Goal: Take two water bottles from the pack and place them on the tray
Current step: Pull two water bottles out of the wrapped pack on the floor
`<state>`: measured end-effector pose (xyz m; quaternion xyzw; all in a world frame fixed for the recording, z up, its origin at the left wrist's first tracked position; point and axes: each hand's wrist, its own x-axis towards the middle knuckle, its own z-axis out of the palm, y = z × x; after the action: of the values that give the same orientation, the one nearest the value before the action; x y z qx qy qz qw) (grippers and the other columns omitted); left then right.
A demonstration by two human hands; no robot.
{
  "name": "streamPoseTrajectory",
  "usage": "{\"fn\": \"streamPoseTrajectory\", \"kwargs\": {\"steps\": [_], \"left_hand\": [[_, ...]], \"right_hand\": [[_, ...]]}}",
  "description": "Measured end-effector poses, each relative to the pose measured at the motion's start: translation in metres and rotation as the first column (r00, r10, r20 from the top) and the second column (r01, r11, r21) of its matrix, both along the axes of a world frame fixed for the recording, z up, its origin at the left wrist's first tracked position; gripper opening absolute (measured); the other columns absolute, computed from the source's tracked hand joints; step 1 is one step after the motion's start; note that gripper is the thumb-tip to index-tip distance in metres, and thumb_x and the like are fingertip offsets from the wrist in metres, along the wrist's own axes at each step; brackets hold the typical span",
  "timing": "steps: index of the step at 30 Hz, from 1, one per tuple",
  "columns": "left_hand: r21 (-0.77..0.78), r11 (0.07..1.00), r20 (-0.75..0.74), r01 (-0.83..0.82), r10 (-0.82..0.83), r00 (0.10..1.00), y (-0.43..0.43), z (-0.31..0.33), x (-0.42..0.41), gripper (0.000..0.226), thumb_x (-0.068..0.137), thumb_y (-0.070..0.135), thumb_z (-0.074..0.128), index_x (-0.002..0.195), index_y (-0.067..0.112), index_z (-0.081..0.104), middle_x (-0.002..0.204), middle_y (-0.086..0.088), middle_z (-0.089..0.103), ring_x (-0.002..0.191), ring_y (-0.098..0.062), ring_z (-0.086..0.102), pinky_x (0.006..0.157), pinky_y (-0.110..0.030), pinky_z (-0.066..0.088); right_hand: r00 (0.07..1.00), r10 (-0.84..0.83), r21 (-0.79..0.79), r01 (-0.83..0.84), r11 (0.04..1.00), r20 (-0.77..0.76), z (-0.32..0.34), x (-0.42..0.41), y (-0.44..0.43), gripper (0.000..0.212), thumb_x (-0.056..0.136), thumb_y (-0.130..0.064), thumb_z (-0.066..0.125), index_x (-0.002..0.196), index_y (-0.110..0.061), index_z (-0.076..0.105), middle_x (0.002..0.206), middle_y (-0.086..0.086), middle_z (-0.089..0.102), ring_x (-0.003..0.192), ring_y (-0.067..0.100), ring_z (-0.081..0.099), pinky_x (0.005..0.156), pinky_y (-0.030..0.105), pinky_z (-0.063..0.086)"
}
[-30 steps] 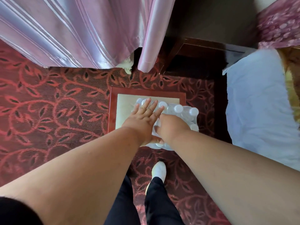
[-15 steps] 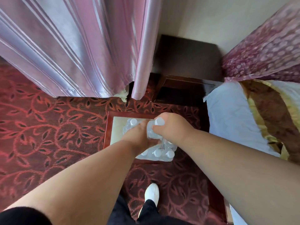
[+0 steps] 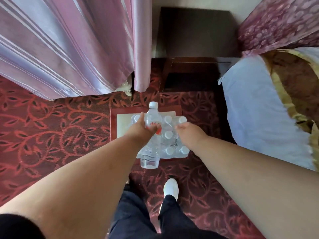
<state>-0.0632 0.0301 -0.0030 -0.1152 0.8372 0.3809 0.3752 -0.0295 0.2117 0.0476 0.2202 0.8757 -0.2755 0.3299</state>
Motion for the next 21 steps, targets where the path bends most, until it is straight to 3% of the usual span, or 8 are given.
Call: {"fn": "streamPoseTrajectory", "kwargs": {"steps": [4,6,8,10,12,16,19,21], "left_hand": [[-0.044,0.992,-0.08,-0.116,0.112,0.99,0.012,-0.009,0.005,0.08,0.096,0.054,0.054,0.16,0.033,0.011,0.153,-0.015,0.04,0.12,-0.033,0.057,0.091,-0.043,0.051],[0.005,0.986,-0.178,-0.169,0.167,0.97,0.023,-0.009,0.015,0.072,0.1,0.044,0.049,0.158,0.042,0.007,0.149,-0.012,0.039,0.113,-0.03,0.058,0.093,-0.046,0.05],[0.023,0.988,-0.295,-0.153,0.153,0.943,0.031,-0.01,0.025,0.063,0.103,0.038,0.041,0.156,0.047,0.009,0.149,-0.009,0.039,0.113,-0.029,0.056,0.097,-0.048,0.048],[-0.019,0.99,-0.355,-0.137,0.121,0.927,0.032,-0.016,0.03,0.056,0.104,0.038,0.036,0.154,0.05,0.015,0.154,-0.007,0.034,0.121,-0.032,0.053,0.101,-0.05,0.045],[-0.036,0.987,-0.379,-0.159,0.133,0.916,0.03,-0.022,0.032,0.05,0.104,0.04,0.035,0.15,0.052,0.022,0.157,-0.006,0.03,0.128,-0.033,0.05,0.102,-0.05,0.044],[-0.029,0.986,-0.381,-0.165,0.141,0.914,0.03,-0.028,0.033,0.058,0.089,0.061,0.042,0.144,0.056,0.023,0.162,-0.001,0.022,0.137,-0.026,0.043,0.106,-0.05,0.042],[-0.039,0.987,-0.377,-0.154,0.128,0.917,0.027,-0.033,0.034,0.064,0.084,0.063,0.045,0.142,0.059,0.02,0.162,0.004,0.021,0.137,-0.024,0.043,0.105,-0.049,0.044],[-0.072,0.987,-0.398,-0.141,0.101,0.912,0.027,-0.036,0.034,0.06,0.089,0.057,0.049,0.142,0.059,0.02,0.161,0.001,0.022,0.136,-0.026,0.042,0.106,-0.048,0.043]], "right_hand": [[0.997,0.004,0.028,-0.006,1.0,0.077,-0.028,0.008,-0.004,0.034,0.105,-0.026,0.047,0.129,-0.01,0.065,0.132,0.017,0.067,0.121,0.035,0.062,0.099,0.04,0.05],[0.99,0.107,0.072,-0.113,0.991,0.089,-0.039,0.006,-0.013,0.037,0.104,-0.024,0.05,0.139,-0.014,0.057,0.142,0.014,0.059,0.128,0.031,0.058,0.099,0.034,0.047],[0.986,0.164,0.123,-0.166,0.978,0.031,-0.048,0.002,-0.02,0.032,0.104,-0.028,0.051,0.134,-0.019,0.057,0.13,0.012,0.065,0.117,0.031,0.062,0.086,0.03,0.046],[0.96,0.279,0.212,-0.27,0.939,-0.016,-0.057,-0.001,-0.025,0.03,0.102,-0.033,0.049,0.128,-0.019,0.052,0.112,0.009,0.069,0.105,0.033,0.065,0.081,0.037,0.049],[0.926,0.372,0.284,-0.373,0.883,0.061,-0.062,-0.01,-0.03,0.037,0.1,-0.038,0.051,0.132,-0.02,0.046,0.104,0.006,0.068,0.103,0.031,0.068,0.075,0.038,0.047],[0.723,0.566,0.231,-0.675,0.7,0.397,-0.064,-0.032,-0.041,0.039,0.099,-0.027,0.057,0.136,-0.016,0.057,0.121,0.0,0.065,0.123,0.027,0.061,0.103,0.044,0.049],[0.721,0.593,0.235,-0.685,0.69,0.358,-0.065,-0.035,-0.04,0.032,0.102,-0.023,0.055,0.133,-0.019,0.061,0.129,0.005,0.067,0.121,0.029,0.064,0.093,0.041,0.051],[0.704,0.6,0.229,-0.7,0.677,0.379,-0.059,-0.031,-0.037,0.031,0.103,-0.026,0.054,0.132,-0.021,0.061,0.128,0.001,0.067,0.119,0.027,0.064,0.097,0.04,0.052]]}}
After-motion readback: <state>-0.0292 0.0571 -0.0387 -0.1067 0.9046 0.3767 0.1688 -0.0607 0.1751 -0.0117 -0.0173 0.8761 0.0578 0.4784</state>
